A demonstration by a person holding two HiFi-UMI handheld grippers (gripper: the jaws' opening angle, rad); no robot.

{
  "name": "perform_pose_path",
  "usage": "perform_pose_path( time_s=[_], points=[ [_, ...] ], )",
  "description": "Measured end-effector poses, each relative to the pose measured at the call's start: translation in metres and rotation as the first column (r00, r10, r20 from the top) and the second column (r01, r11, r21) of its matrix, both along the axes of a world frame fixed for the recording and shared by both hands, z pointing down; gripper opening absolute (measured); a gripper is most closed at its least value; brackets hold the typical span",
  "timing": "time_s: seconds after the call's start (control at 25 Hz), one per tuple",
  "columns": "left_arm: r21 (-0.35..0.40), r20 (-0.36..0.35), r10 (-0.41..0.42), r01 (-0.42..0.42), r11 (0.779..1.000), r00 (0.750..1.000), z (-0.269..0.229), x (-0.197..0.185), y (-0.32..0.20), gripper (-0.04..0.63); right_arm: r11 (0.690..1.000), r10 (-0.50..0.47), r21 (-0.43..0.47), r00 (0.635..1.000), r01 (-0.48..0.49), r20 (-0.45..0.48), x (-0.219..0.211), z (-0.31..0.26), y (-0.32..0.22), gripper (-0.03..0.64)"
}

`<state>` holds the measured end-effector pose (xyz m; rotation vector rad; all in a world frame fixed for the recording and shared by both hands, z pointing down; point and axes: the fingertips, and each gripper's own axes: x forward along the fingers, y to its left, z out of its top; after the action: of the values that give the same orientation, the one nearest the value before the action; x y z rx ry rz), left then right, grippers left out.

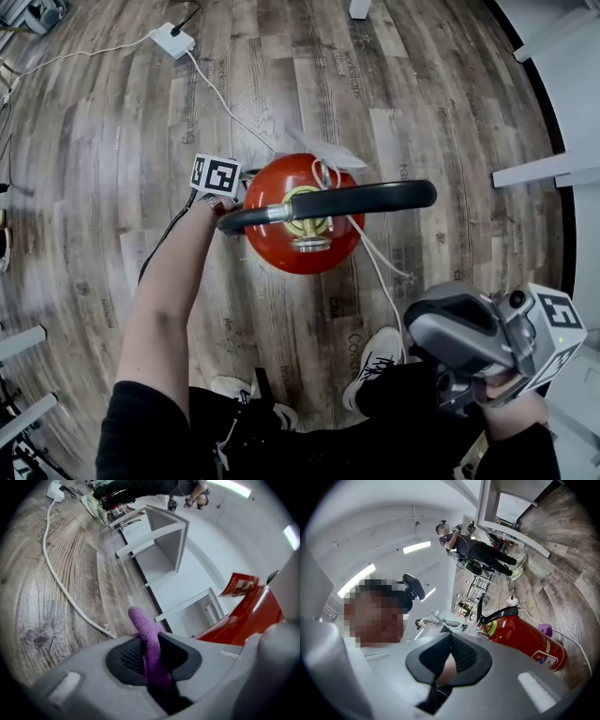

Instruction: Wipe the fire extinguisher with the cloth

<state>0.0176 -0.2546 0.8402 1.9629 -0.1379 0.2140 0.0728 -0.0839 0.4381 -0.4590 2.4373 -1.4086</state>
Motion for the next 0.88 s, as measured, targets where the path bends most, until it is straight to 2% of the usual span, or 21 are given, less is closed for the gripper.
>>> perform_pose_path(
  time_s=[0.08, 0.16, 0.24, 0.36, 0.44, 0.52, 0.6, 0.68, 0.76, 0.84, 0.88],
  points=[
    [-0.048, -0.109, -0.035, 0.030, 0.998, 0.993, -0.029, -0.006, 0.001, 0.069, 1.000, -0.003, 0.001, 1.000, 0.003, -0.003, -0.002, 0.000, 0.000, 0.002],
    [-0.093, -0.205, -0.070, 0.052, 0.994, 0.976, -0.061, -0.015, 0.005, 0.071, 1.000, -0.007, 0.009, 1.000, 0.007, -0.001, -0.005, -0.003, 0.002, 0.002],
    [-0.078, -0.278, -0.087, 0.068, 0.995, 0.957, -0.089, -0.028, 0.009, 0.071, 1.000, -0.011, 0.025, 1.000, 0.011, 0.003, -0.010, -0.008, 0.006, 0.002],
    [-0.028, -0.360, -0.095, 0.091, 0.995, 0.928, -0.125, -0.050, 0.019, 0.071, 0.999, -0.018, 0.049, 1.000, 0.018, -0.001, -0.015, -0.013, 0.016, 0.002],
    [0.032, -0.394, -0.107, 0.130, 0.991, 0.913, -0.146, -0.066, 0.024, 0.069, 0.998, -0.024, 0.062, 1.000, 0.024, -0.015, -0.019, -0.012, 0.021, 0.002],
    [0.119, -0.409, -0.113, 0.176, 0.977, 0.906, -0.171, -0.083, 0.028, 0.069, 0.997, -0.025, 0.074, 0.999, 0.027, -0.037, -0.023, -0.010, 0.022, 0.002],
    [0.215, -0.423, -0.101, 0.208, 0.954, 0.901, -0.207, -0.097, 0.037, 0.069, 0.996, -0.026, 0.082, 0.999, 0.030, -0.047, -0.027, -0.008, 0.021, 0.002],
    [0.328, -0.440, -0.066, 0.229, 0.917, 0.895, -0.254, -0.109, 0.049, 0.069, 0.996, -0.039, 0.083, 0.998, 0.044, -0.053, -0.033, -0.005, 0.021, 0.002],
    [0.456, -0.425, -0.030, 0.242, 0.856, 0.905, -0.297, -0.119, 0.062, 0.069, 0.993, -0.053, 0.097, 0.996, 0.060, -0.073, -0.037, 0.001, 0.020, 0.002],
    [0.594, -0.354, -0.005, 0.229, 0.772, 0.935, -0.329, -0.123, 0.072, 0.069, 0.991, -0.056, 0.117, 0.994, 0.067, -0.092, -0.038, 0.007, 0.018, 0.002],
    [0.666, -0.296, 0.003, 0.204, 0.717, 0.955, -0.342, -0.122, 0.078, 0.069, 0.991, -0.057, 0.116, 0.994, 0.067, -0.089, -0.039, 0.006, 0.017, 0.002]
  ],
)
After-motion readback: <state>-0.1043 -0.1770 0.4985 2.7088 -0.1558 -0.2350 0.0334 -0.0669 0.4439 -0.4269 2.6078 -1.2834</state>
